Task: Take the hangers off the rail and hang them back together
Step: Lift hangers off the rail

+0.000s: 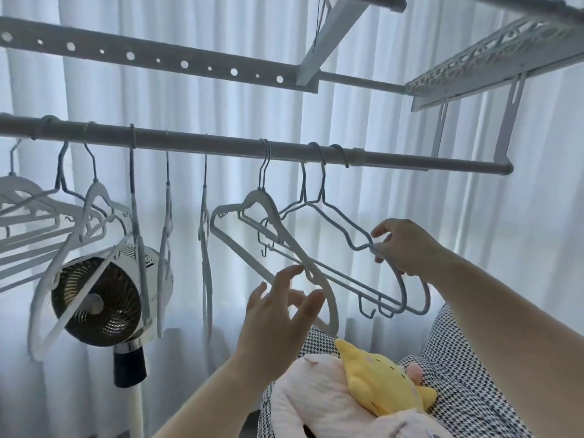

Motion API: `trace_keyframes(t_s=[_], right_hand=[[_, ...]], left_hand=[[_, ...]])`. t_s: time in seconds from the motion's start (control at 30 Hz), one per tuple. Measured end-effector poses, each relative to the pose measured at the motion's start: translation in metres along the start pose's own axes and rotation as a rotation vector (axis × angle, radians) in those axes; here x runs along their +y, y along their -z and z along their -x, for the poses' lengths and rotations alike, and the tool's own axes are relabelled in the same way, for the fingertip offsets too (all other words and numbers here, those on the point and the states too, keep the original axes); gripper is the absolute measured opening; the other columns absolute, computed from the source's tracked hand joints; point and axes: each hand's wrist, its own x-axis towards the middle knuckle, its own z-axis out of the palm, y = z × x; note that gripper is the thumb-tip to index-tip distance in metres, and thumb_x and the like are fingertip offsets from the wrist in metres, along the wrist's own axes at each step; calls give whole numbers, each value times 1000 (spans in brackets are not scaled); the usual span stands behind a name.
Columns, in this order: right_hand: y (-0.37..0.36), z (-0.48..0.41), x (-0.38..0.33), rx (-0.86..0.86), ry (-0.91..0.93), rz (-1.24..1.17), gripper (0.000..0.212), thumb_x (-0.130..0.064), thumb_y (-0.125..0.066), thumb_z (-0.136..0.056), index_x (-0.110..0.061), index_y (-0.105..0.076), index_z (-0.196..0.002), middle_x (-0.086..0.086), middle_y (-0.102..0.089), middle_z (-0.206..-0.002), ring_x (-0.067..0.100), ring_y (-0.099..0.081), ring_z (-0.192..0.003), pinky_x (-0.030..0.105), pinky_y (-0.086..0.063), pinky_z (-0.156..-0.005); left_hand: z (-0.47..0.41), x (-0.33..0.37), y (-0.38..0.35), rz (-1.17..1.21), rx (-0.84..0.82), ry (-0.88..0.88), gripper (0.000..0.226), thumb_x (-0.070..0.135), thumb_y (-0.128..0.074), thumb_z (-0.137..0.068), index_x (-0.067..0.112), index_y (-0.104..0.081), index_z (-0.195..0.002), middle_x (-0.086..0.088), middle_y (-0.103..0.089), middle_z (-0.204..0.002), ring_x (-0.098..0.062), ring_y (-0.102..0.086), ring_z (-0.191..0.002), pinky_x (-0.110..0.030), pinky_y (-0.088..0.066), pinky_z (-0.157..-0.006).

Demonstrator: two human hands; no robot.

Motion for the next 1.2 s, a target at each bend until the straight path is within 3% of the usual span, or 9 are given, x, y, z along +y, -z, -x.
trace_keyframes(t_s=[0.17,0.23,0.33,0.43,0.63,0.83,0.97,1.1,1.2], right_hand=[[0,-6,-3,11,59,102,20,-13,-50,-89,-5,-65,-100,0,-53,-65,19,-50,-65,23,-35,-51],[2,-12,-5,37,79,174,22,-12,-48,-90,-5,-65,-101,8,-61,-78,22,-50,-75,25,-37,-61],[8,-24,-6,77,85,233,24,-12,-43,-90,-5,-64,-99,11,-63,-94,24,-51,-82,27,-37,-70],[15,-35,-2,89,92,251,19,-12,-43,-89,-8,-61,-86,7,-59,-85,26,-52,-80,27,-38,-68],[21,-52,9,58,138,198,26,-11,-44,-89,0,-67,-95,16,-71,-98,27,-57,-81,27,-41,-70],[20,-69,5,19,170,196,19,-6,-43,-85,-2,-62,-87,15,-70,-98,26,-55,-77,25,-40,-61],[18,-73,9,-81,153,234,22,-1,-44,-83,0,-65,-89,12,-70,-92,26,-54,-75,26,-40,-61],[11,-69,24,-215,155,294,24,-1,-45,-86,1,-68,-92,-1,-62,-66,23,-54,-70,26,-41,-60],[15,-61,46,-302,189,244,23,-3,-45,-87,2,-67,-94,-6,-56,-57,13,-45,-45,19,-35,-46]], left_hand=[[10,2,-2,-10,36,-7,82,91,-31,-42,47,-32,-110,25,-66,-68,28,-44,-94,-31,-25,-110],[14,6,-3,-30,48,23,75,87,-38,-36,54,-26,-103,38,-61,-80,27,-42,-96,-24,-22,-103],[19,6,-4,-42,117,97,70,74,-42,-37,57,-23,-101,16,-64,-67,8,-46,-100,-27,-24,-106],[21,4,0,-73,124,134,66,65,-34,-41,50,-23,-104,8,-55,-62,19,-46,-90,-31,-22,-112],[22,-7,6,-92,228,169,78,64,-45,-55,38,-36,-127,9,-57,-75,-13,-54,-94,-19,-36,-77],[25,-3,6,-68,332,96,67,70,-35,-49,45,-31,-111,25,-49,-97,9,-49,-95,-11,-36,-74],[30,13,6,-80,433,51,53,68,-33,-52,52,-32,-103,33,-39,-103,22,-41,-92,-21,-30,-87],[36,25,6,-192,505,-117,62,87,-28,-61,45,-43,-105,35,-36,-112,24,-37,-102,6,-24,-90],[41,30,0,-242,577,-205,35,60,-43,-74,42,-50,-103,44,-42,-107,25,-39,-100,7,-26,-85]])
